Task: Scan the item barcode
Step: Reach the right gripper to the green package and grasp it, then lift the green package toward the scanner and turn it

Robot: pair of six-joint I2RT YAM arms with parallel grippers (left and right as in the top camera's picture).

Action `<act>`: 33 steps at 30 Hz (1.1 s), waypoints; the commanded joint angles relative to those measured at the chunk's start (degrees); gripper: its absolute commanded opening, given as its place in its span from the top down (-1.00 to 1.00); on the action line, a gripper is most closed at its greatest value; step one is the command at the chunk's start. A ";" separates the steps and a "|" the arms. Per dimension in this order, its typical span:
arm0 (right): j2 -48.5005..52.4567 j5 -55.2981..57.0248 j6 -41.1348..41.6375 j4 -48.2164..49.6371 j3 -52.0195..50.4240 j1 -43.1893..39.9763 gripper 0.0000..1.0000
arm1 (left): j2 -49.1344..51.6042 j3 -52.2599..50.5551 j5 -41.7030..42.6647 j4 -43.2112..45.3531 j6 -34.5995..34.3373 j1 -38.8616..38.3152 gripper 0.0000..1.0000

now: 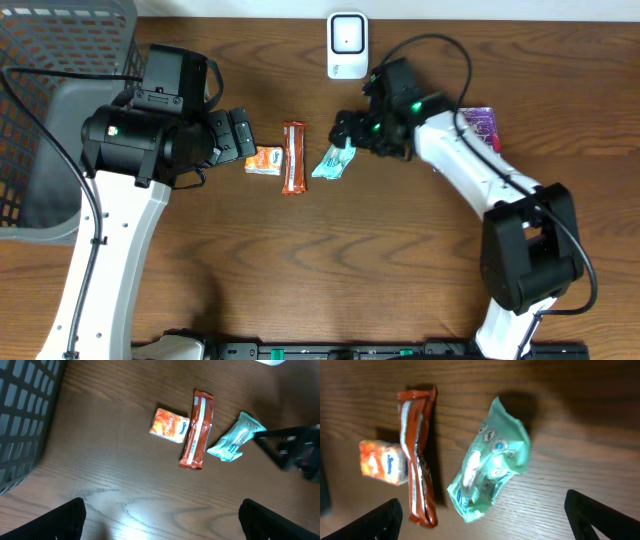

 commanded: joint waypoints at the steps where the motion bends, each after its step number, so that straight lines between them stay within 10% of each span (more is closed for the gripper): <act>1: 0.11 3.72 8.94 2.64 -3.58 1.90 -0.90 | -0.20 0.72 -0.31 -0.02 0.55 0.20 -0.95; 18: 0.13 6.95 13.42 19.78 -16.11 4.52 -0.16 | -0.20 0.72 -0.31 -0.02 0.52 0.20 -0.96; 23: 0.13 7.21 13.18 22.29 -16.96 4.52 -0.21 | -0.20 0.72 -0.33 -0.02 0.55 0.20 -0.96; 30: 0.11 7.37 6.95 24.04 -17.49 4.44 0.92 | -0.20 0.72 -0.31 -0.02 0.52 0.20 -0.96; 33: -0.22 7.06 2.43 23.85 -17.25 4.11 0.98 | -0.20 0.72 -0.31 -0.02 0.55 0.20 -0.96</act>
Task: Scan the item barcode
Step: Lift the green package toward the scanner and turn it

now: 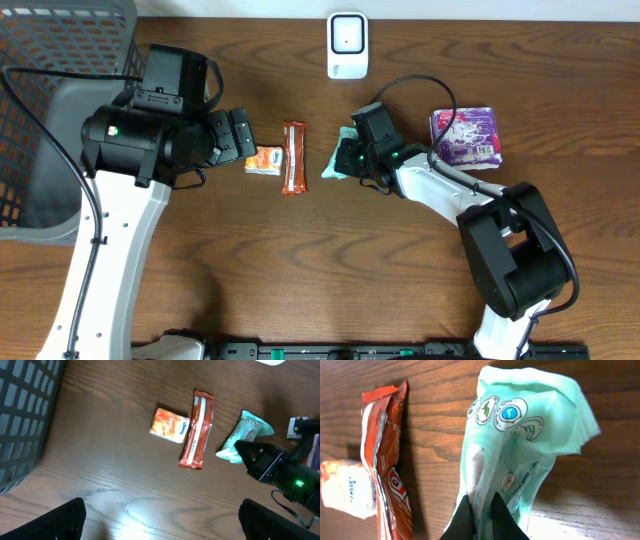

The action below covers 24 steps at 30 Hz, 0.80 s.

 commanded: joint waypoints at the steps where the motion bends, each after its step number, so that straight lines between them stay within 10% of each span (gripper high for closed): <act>1: -0.48 1.01 -7.54 -1.38 -0.26 -0.37 0.98 | -0.20 0.74 -0.31 -0.02 0.52 0.20 -0.96; 13: -5.55 30.18 -23.10 -27.63 12.48 -0.87 0.97 | -0.20 0.74 -0.31 -0.02 0.52 0.20 -0.96; 24: -1.22 49.11 -23.78 -32.74 10.80 1.31 0.97 | -0.20 0.74 -0.31 -0.02 0.52 0.20 -0.96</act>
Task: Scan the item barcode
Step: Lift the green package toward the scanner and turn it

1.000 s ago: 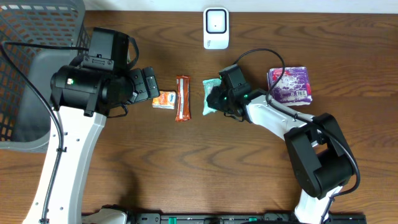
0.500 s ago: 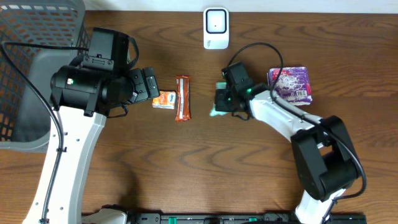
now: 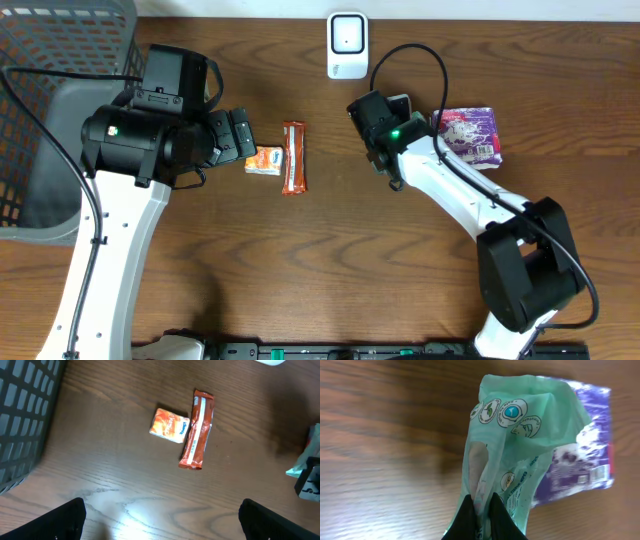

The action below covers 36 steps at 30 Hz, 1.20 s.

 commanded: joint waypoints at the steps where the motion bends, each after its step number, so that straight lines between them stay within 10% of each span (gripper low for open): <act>1: 3.06 6.62 -1.20 -0.07 -0.44 0.28 0.97 | -0.20 0.74 -0.31 -0.02 0.52 0.20 -0.96; 8: 7.52 3.04 -1.16 1.25 -0.44 2.32 0.95 | -0.20 0.74 -0.31 -0.02 0.52 0.20 -0.96; 28: 8.44 -2.34 -0.04 -10.27 18.03 6.64 -0.36 | -0.20 0.74 -0.33 -0.02 0.52 0.20 -0.96; 36: 8.72 -12.04 -0.02 -14.10 16.63 3.82 -0.27 | -0.20 0.74 -0.33 -0.02 0.52 0.20 -0.96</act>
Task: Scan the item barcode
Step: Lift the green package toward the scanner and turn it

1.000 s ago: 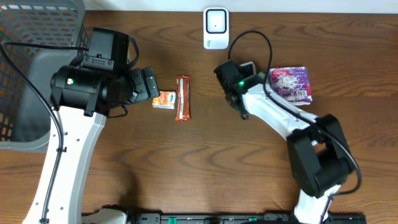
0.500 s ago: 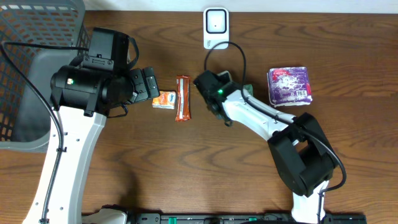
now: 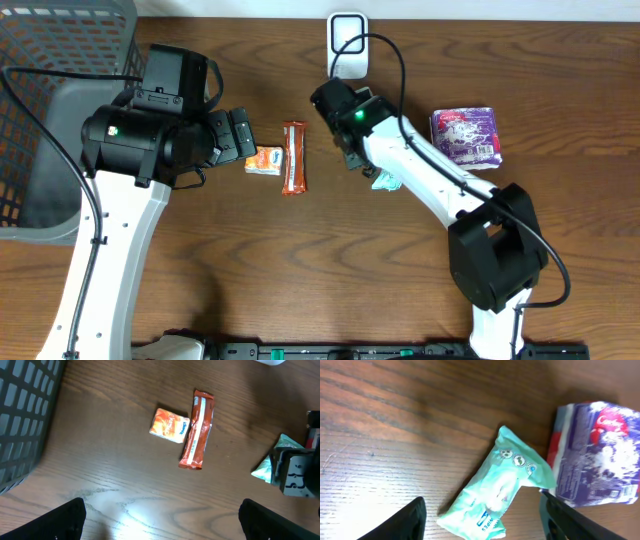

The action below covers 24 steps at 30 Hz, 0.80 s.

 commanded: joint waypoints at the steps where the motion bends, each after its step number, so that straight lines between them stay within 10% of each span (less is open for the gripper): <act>1: 0.59 -5.18 0.61 0.17 -1.20 -1.31 -0.18 | -0.20 0.72 -0.28 -0.02 0.55 0.20 -0.96; 24: 15.74 2.78 1.03 -1.90 -2.21 -0.46 -0.11 | -0.20 0.72 -0.28 -0.02 0.55 0.20 -0.96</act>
